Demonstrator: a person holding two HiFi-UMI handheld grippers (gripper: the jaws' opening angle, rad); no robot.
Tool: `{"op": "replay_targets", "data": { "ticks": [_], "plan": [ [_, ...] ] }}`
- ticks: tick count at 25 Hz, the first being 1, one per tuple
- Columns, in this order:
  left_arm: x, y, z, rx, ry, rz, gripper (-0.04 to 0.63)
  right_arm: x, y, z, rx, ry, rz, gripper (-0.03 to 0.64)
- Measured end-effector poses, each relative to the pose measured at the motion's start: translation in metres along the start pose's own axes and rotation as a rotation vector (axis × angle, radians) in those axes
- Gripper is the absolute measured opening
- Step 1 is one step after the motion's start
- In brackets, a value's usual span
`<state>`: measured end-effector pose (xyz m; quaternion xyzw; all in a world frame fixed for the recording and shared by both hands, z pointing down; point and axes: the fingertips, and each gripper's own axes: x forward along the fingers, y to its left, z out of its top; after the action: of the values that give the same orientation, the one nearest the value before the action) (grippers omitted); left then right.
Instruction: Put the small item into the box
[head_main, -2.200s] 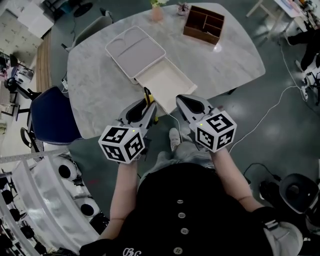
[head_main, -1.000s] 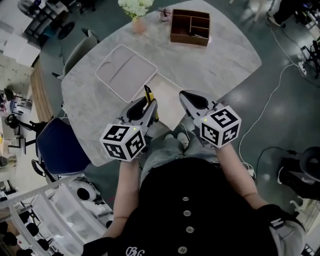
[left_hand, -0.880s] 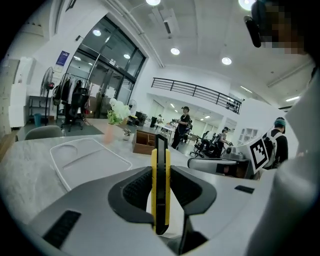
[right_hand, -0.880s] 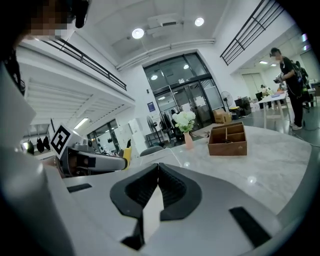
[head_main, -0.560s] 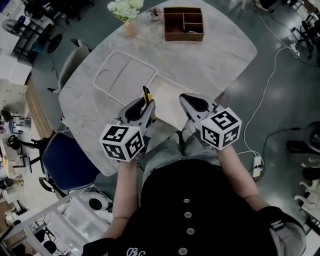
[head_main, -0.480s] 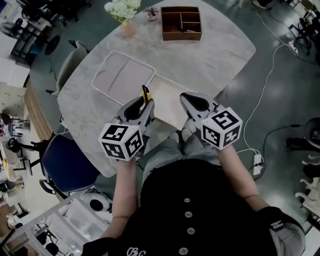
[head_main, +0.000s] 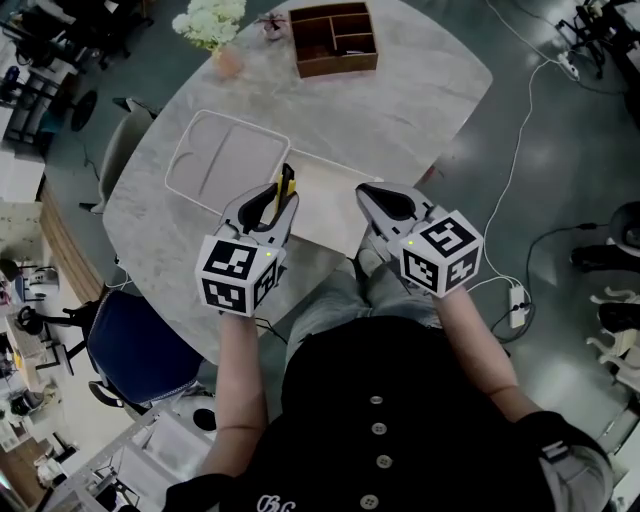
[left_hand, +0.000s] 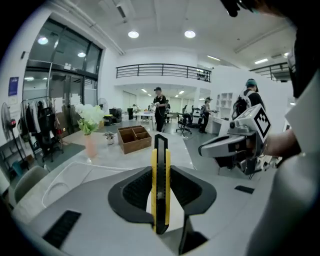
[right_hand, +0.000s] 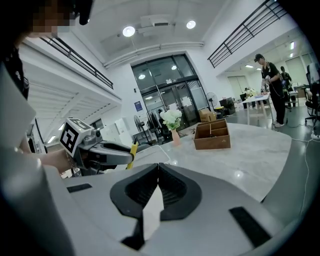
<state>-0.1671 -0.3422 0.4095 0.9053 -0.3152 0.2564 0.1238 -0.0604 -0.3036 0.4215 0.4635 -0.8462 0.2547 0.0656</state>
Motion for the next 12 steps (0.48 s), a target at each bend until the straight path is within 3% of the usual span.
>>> {"op": "replay_targets", "data": {
  "ticks": [12],
  "plan": [
    [0.061,-0.020,-0.026,0.442,0.246,-0.140,0.127,-0.011,-0.030,-0.019,0.056,0.022,-0.052,0.006]
  ]
}}
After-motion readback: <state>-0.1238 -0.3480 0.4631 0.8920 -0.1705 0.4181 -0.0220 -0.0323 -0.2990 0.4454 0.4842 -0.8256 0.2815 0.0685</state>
